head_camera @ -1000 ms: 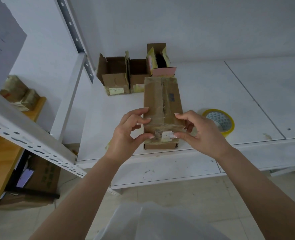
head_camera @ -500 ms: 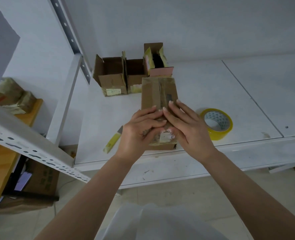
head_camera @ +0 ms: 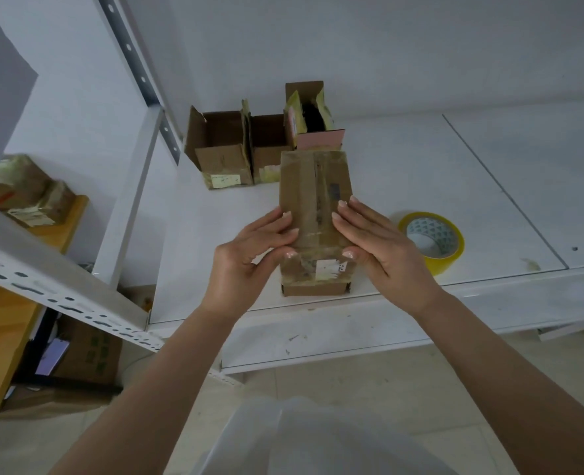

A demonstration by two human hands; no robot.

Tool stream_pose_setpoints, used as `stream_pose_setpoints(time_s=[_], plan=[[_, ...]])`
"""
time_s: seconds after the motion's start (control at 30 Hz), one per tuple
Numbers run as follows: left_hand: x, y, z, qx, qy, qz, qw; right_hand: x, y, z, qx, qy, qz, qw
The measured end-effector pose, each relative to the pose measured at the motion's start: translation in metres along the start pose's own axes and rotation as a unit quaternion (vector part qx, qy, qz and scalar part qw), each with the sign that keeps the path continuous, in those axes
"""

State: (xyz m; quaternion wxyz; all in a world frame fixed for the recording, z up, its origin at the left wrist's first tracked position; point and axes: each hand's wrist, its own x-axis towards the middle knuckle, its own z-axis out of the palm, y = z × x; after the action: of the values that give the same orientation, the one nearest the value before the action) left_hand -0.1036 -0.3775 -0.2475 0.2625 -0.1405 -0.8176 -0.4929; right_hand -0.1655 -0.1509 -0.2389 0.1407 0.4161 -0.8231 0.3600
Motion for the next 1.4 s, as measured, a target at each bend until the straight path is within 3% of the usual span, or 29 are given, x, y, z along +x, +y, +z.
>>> stream_pose_setpoints(time_s=[0.1,0.23,0.33,0.4,0.5,0.6,0.67,0.8,0.87,0.93,1.0,1.03,1.1,1.17,1.3,1.4], plan=[[-0.004,0.0,0.006,-0.012,0.024,-0.016,1.0,0.003,-0.004,0.005,0.005,0.011,0.002,1.0],[0.003,0.011,-0.003,0.024,0.0,-0.017,1.0,0.001,-0.004,-0.005,0.068,0.0,0.047,0.997],[0.017,0.034,-0.002,0.149,-0.007,-0.038,0.988,0.003,-0.002,-0.018,0.06,0.114,0.105,0.986],[0.03,0.051,0.01,0.221,-0.016,-0.057,0.974,0.003,0.0,-0.023,0.035,0.164,0.157,0.973],[0.049,0.067,0.037,0.307,-0.08,-0.081,0.945,0.0,0.007,-0.023,0.023,0.156,0.212,0.964],[0.056,0.066,0.064,0.409,-0.173,-0.156,0.882,-0.01,0.014,-0.018,0.008,0.139,0.218,0.966],[0.053,0.058,0.074,0.477,-0.201,-0.163,0.84,-0.019,0.019,-0.016,0.004,0.131,0.222,0.966],[0.051,0.054,0.071,0.496,-0.182,-0.143,0.837,-0.028,0.026,-0.014,0.008,0.109,0.257,0.96],[0.053,0.056,0.058,0.449,-0.144,-0.155,0.868,-0.03,0.028,-0.014,0.009,0.098,0.279,0.955],[0.056,0.058,0.038,0.338,-0.078,-0.17,0.923,-0.031,0.03,-0.014,0.016,0.093,0.302,0.949],[0.057,0.057,0.021,0.15,-0.009,-0.187,0.971,-0.031,0.031,-0.014,0.027,0.094,0.331,0.939],[0.056,0.058,0.015,0.033,0.026,-0.201,0.979,-0.029,0.032,-0.013,0.037,0.091,0.344,0.934],[0.054,0.059,0.009,-0.161,0.067,-0.227,0.958,-0.021,0.027,-0.012,0.095,0.071,0.364,0.924],[0.05,0.057,0.011,-0.253,0.077,-0.235,0.935,-0.008,0.015,-0.011,0.201,0.056,0.378,0.902],[0.039,0.051,0.023,-0.303,0.084,-0.27,0.91,0.008,0.001,-0.01,0.338,0.085,0.414,0.841],[0.037,0.042,0.014,-0.24,0.067,-0.303,0.92,0.015,0.003,-0.018,0.257,0.113,0.414,0.866]])
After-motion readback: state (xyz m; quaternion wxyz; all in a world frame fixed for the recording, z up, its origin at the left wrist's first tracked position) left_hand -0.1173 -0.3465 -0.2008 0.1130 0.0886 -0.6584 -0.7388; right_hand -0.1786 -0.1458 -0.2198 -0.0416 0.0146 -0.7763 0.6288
